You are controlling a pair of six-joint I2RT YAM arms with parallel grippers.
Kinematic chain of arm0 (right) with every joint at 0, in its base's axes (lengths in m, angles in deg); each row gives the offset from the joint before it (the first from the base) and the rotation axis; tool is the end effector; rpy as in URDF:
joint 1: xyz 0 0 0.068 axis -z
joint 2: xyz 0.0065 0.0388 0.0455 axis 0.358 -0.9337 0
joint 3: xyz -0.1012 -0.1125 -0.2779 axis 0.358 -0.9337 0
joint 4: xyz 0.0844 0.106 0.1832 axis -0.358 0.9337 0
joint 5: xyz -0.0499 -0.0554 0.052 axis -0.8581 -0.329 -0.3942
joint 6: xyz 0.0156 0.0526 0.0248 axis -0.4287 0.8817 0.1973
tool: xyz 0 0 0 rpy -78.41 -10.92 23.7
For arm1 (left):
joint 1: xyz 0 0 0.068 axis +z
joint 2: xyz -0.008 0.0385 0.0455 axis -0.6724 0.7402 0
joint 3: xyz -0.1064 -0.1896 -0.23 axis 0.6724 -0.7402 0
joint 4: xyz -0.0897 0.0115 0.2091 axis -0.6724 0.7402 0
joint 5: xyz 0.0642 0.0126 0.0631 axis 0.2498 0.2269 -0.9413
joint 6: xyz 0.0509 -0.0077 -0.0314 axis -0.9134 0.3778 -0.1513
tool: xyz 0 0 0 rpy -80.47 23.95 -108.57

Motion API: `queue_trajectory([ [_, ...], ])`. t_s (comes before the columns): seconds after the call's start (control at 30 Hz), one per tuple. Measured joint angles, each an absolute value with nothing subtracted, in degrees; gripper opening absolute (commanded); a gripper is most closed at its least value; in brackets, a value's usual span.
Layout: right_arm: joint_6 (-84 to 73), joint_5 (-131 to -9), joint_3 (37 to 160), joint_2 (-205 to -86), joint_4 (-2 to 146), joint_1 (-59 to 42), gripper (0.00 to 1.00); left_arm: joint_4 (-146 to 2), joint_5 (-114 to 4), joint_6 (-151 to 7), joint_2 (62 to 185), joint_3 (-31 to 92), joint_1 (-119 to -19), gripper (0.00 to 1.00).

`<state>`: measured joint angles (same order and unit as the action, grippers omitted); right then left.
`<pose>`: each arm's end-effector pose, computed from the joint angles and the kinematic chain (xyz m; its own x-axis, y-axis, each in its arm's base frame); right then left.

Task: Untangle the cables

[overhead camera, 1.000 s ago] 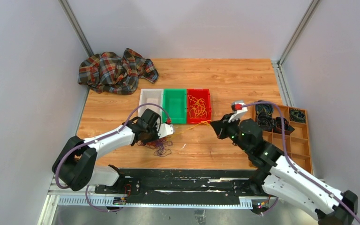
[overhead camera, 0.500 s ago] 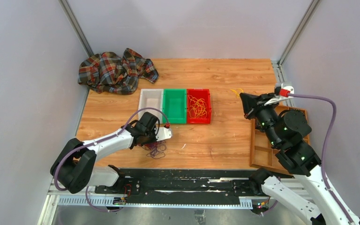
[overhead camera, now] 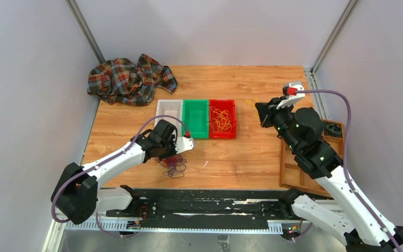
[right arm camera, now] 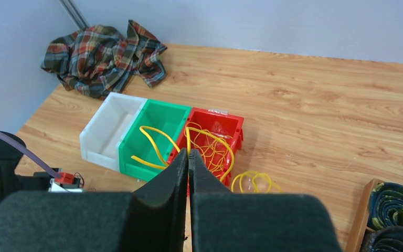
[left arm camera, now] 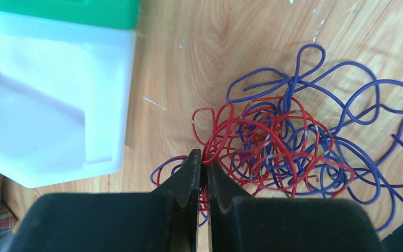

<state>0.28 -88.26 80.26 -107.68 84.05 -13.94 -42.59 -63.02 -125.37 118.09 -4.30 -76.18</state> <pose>0.0883 0.0515 0.4388 -0.0671 0.2197 -0.9733 -0.4063 0.8849 0.2277 0.1503 -0.1014 0.2384 -0.1617 0.9128 -0.3750 0.8974 0.2941 0.3290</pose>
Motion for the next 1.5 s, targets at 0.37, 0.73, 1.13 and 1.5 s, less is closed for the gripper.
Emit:
queue_trajectory([
  [0.37, 0.91, -82.79, 80.26, -116.9, 80.95, -13.68, 0.01, -35.77, -57.18, -122.4, 117.35, 1.19, -76.18, 0.11],
  [0.73, 1.19, -78.9, 80.93, -130.0, 75.73, -12.87, 0.01, -31.64, -54.12, -121.28, 116.65, 4.42, -76.18, 0.5],
  [1.13, 1.15, -76.61, 85.63, -145.32, 72.03, -10.49, 0.0, -29.47, -52.44, -121.08, 116.6, 5.71, -76.18, 0.61],
  [1.5, 0.8, -75.78, 87.27, -156.38, 71.18, -9.68, 0.01, -29.01, -51.44, -121.28, 116.6, 5.76, -76.18, 0.61],
])
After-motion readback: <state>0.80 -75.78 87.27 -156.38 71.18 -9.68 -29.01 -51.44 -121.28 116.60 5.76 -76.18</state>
